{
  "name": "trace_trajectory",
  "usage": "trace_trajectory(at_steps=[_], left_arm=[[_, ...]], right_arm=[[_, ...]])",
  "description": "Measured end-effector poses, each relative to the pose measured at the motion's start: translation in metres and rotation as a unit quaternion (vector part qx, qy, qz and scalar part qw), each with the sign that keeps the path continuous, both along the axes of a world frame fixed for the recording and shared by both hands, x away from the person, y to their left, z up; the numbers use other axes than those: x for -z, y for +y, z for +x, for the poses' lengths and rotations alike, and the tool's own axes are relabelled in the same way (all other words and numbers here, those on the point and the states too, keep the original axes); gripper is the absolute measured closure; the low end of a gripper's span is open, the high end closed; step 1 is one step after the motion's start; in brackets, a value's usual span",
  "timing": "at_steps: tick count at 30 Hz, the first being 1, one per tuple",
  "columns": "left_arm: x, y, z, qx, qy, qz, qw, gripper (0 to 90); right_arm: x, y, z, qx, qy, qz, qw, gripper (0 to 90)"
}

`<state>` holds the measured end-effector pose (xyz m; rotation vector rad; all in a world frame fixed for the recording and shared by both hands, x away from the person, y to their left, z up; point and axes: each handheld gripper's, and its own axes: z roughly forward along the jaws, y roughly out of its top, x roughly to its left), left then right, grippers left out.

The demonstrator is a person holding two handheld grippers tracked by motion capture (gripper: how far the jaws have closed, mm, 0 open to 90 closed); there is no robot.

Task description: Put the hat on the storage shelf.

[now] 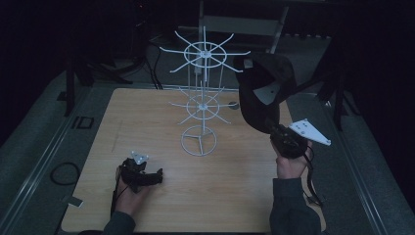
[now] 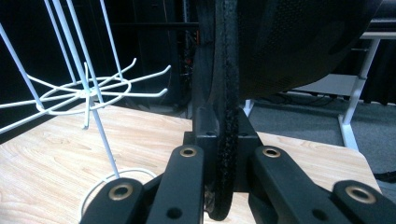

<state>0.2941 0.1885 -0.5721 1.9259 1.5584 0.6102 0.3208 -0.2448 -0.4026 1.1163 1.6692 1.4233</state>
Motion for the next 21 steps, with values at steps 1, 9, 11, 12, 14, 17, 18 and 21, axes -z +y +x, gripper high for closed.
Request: trace_trajectory(at_steps=[1, 9, 11, 12, 14, 17, 18, 21], left_arm=[[0.0, 0.0, 0.0, 0.0, 0.0, 0.0, 1.0, 0.1], [0.0, 0.0, 0.0, 0.0, 0.0, 0.0, 1.0, 0.1], [0.0, 0.0001, 0.0, 0.0, 0.0, 0.001, 1.0, 0.1], [0.0, 0.0001, 0.0, 0.0, 0.0, 0.0, 1.0, 0.1], [0.0, 0.0, 0.0, 0.0, 0.0, 0.0, 1.0, 0.1], [0.0, 0.0, 0.0, 0.0, 0.0, 0.0, 1.0, 0.1], [0.0, 0.0, 0.0, 0.0, 0.0, 0.0, 1.0, 0.1], [0.0, 0.0, 0.0, 0.0, 0.0, -0.001, 1.0, 0.1]], right_arm=[[-0.0002, 0.0, 0.0, 0.0, -0.001, 0.0, 1.0, 86.1], [-0.0007, 0.0003, -0.0002, 0.001, -0.004, 0.001, 1.0, 86.1], [-0.0009, 0.0003, -0.0004, 0.002, -0.005, 0.002, 1.0, 86.1], [-0.001, 0.0002, -0.0006, 0.002, -0.005, 0.002, 1.0, 86.1], [-0.0014, 0.0004, -0.0007, 0.003, -0.007, 0.002, 1.0, 86.1], [-0.0024, 0.0008, -0.0012, 0.003, -0.009, 0.002, 1.0, 86.1], [-0.0028, 0.0009, -0.0013, 0.004, -0.01, 0.001, 0.9999, 86.1], [-0.0042, 0.0014, -0.0021, 0.005, -0.014, 0.003, 0.9999, 86.1]])
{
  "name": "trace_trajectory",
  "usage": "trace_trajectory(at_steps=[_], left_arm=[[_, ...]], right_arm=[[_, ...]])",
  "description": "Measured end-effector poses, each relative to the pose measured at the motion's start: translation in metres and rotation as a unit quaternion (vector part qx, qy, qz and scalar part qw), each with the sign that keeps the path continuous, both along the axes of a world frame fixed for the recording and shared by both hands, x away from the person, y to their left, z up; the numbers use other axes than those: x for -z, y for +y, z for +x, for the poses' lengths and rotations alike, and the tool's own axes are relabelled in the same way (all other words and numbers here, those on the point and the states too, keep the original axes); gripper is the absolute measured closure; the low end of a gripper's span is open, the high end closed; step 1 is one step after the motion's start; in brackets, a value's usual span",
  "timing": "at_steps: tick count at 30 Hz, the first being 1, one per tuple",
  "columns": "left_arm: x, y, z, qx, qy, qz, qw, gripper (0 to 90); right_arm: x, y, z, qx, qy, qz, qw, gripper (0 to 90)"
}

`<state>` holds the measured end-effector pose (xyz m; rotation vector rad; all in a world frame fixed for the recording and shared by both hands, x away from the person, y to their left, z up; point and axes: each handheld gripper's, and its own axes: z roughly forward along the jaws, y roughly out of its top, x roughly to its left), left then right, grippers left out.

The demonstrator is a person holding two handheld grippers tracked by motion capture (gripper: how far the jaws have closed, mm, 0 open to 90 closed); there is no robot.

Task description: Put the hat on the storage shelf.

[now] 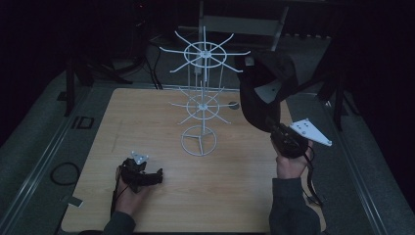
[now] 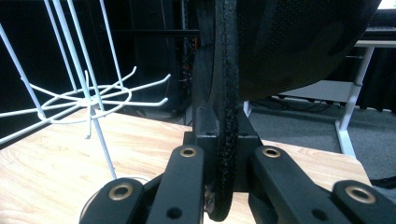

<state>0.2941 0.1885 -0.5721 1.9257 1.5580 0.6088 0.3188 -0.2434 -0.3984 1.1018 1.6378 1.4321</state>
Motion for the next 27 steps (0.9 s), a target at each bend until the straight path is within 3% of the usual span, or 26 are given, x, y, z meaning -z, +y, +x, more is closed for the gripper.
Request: trace_trajectory(at_steps=[27], left_arm=[[0.0001, -0.0009, 0.0003, 0.003, 0.0, 0.0, 1.0, 0.1]], right_arm=[[-0.0048, -0.0033, -0.0059, 0.01, -0.017, 0.002, 0.9998, 86.1]])
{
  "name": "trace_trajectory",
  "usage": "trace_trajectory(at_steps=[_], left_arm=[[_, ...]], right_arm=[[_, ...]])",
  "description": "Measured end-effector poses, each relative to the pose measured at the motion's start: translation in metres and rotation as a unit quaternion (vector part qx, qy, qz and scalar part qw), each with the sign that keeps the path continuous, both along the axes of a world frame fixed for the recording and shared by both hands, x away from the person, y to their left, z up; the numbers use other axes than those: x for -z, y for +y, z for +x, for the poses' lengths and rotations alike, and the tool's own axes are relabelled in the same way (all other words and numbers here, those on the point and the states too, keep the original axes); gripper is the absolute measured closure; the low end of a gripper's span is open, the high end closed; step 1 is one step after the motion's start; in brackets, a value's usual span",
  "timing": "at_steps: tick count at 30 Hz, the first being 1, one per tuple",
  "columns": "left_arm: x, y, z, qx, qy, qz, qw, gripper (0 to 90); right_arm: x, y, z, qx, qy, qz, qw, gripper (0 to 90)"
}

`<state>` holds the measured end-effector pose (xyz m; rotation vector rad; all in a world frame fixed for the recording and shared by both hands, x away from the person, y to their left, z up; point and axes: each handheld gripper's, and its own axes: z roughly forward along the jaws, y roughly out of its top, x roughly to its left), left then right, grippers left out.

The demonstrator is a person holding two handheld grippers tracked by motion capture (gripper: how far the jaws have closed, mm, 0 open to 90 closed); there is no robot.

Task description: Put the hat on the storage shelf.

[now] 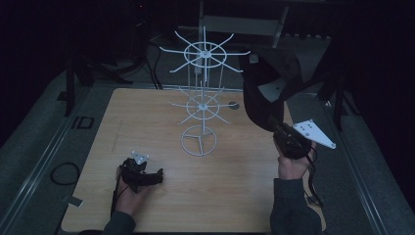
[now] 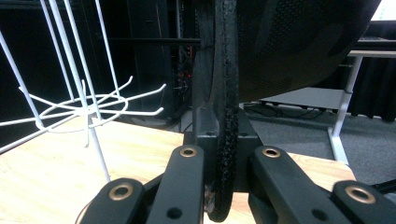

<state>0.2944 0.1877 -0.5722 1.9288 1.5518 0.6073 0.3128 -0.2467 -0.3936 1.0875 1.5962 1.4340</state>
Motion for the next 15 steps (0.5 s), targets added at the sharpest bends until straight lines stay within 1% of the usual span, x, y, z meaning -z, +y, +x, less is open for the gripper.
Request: trace_trajectory(at_steps=[15], left_arm=[[0.0, -0.0001, 0.0, 0.001, 0.0, 0.0, 1.0, 0.1]], right_arm=[[-0.0042, 0.0025, -0.0073, 0.005, -0.015, -0.006, 0.9998, 86.1]])
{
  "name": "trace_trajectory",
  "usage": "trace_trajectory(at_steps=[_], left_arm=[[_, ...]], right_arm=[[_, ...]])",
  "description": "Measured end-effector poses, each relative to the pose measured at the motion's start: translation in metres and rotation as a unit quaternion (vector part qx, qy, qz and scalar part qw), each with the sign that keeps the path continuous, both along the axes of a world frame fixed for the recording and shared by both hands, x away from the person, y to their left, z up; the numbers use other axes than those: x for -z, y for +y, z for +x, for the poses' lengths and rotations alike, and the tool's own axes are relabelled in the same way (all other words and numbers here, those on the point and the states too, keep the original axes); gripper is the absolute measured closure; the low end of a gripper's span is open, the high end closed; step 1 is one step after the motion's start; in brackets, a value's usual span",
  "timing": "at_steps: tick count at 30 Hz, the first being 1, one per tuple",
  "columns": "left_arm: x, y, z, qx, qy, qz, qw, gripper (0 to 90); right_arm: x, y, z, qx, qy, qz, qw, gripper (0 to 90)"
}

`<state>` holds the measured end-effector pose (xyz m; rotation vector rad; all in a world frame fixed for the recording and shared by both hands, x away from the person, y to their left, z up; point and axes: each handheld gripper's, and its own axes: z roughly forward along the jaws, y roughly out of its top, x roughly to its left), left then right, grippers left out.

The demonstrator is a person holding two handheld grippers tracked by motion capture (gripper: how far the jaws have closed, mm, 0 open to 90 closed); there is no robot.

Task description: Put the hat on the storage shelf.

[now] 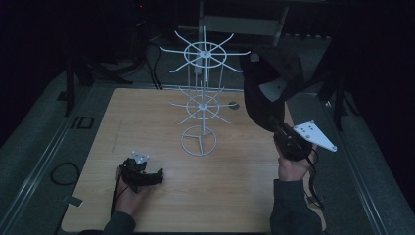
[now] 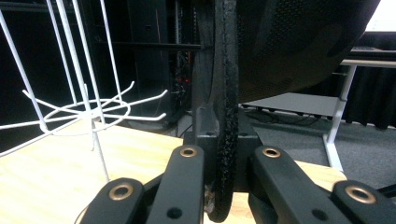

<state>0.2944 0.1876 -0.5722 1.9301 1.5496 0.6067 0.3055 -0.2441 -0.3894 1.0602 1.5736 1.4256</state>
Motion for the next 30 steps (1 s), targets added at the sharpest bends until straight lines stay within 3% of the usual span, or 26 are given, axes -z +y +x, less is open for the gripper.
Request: trace_trajectory(at_steps=[30], left_arm=[[0.0, 0.0, 0.0, 0.0, 0.0, 0.0, 1.0, 0.1]], right_arm=[[-0.006, 0.002, -0.012, 0.001, -0.025, -0.001, 0.9997, 86.1]])
